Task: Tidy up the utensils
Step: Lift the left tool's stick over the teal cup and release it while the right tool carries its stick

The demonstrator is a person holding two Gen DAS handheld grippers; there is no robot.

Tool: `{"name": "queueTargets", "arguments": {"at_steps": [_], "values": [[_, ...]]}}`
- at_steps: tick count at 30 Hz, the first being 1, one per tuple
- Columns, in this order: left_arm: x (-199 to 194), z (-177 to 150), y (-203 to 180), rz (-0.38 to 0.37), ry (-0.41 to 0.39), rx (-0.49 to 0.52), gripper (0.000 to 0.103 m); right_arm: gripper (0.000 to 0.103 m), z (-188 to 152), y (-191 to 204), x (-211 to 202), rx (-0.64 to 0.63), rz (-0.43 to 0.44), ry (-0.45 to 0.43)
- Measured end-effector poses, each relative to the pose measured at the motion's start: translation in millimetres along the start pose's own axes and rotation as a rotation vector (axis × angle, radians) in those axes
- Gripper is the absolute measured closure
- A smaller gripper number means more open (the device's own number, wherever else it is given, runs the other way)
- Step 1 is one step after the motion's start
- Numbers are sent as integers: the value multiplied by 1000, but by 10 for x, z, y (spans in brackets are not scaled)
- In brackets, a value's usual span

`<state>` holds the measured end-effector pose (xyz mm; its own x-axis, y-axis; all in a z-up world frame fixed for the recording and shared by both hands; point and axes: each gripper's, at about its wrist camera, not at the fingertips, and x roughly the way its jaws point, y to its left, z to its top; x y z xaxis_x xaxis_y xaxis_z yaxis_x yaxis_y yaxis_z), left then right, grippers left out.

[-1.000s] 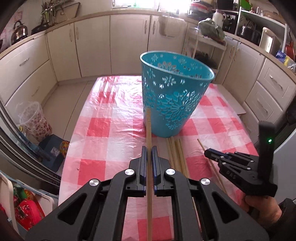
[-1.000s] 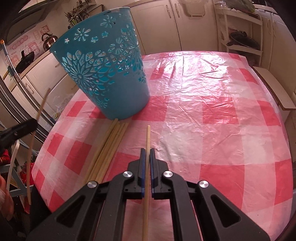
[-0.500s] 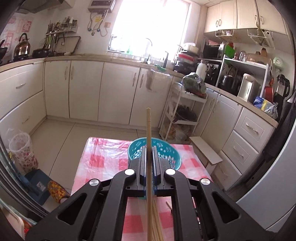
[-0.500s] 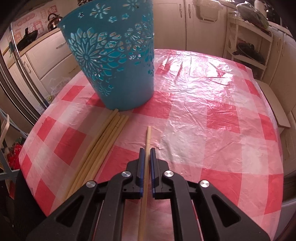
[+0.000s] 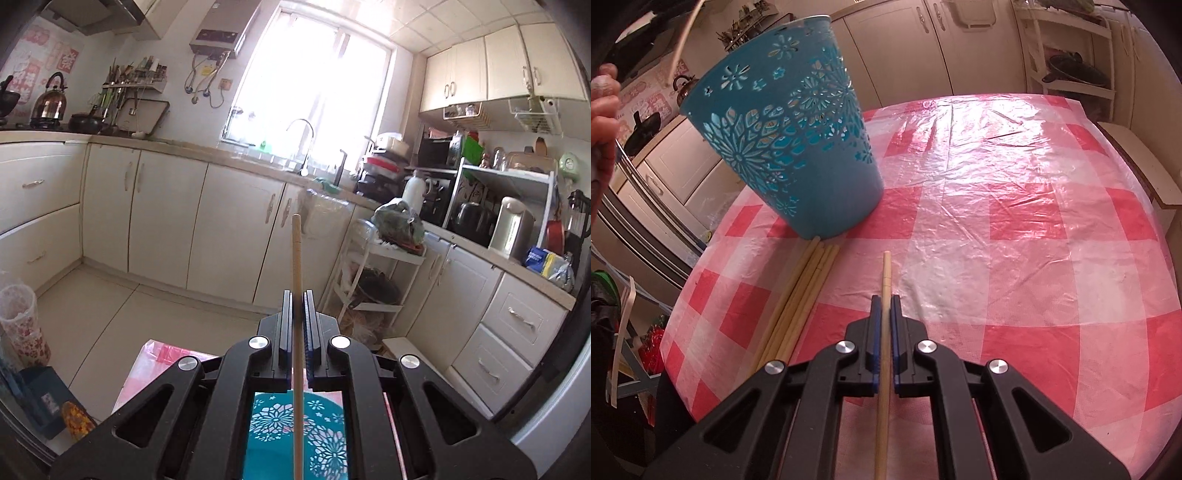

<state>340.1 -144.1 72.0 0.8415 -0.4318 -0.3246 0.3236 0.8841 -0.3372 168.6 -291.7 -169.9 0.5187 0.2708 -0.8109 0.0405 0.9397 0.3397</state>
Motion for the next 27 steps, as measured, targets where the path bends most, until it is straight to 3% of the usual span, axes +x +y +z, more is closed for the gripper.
{"name": "queueTargets", "arguments": {"at_steps": [5,13,15,17,20,27], "values": [[306,-341,58,48,91,35,98,98,-13,-61,-37,46,32,-17],[303,-702,180,95,174,72,97,98,16,-189,-256,119,138,-117],[266,-729,192,105,195,84,93,98,49,-175,-366,128,167,-156],[195,-727,215,120,203,82,73,98,93,-124,-485,123,183,-197],[24,-708,265,151,187,68,53,98,171,-66,-700,115,208,-256],[-492,-804,454,184,181,16,23,98,385,110,-1075,107,275,-346]]}}
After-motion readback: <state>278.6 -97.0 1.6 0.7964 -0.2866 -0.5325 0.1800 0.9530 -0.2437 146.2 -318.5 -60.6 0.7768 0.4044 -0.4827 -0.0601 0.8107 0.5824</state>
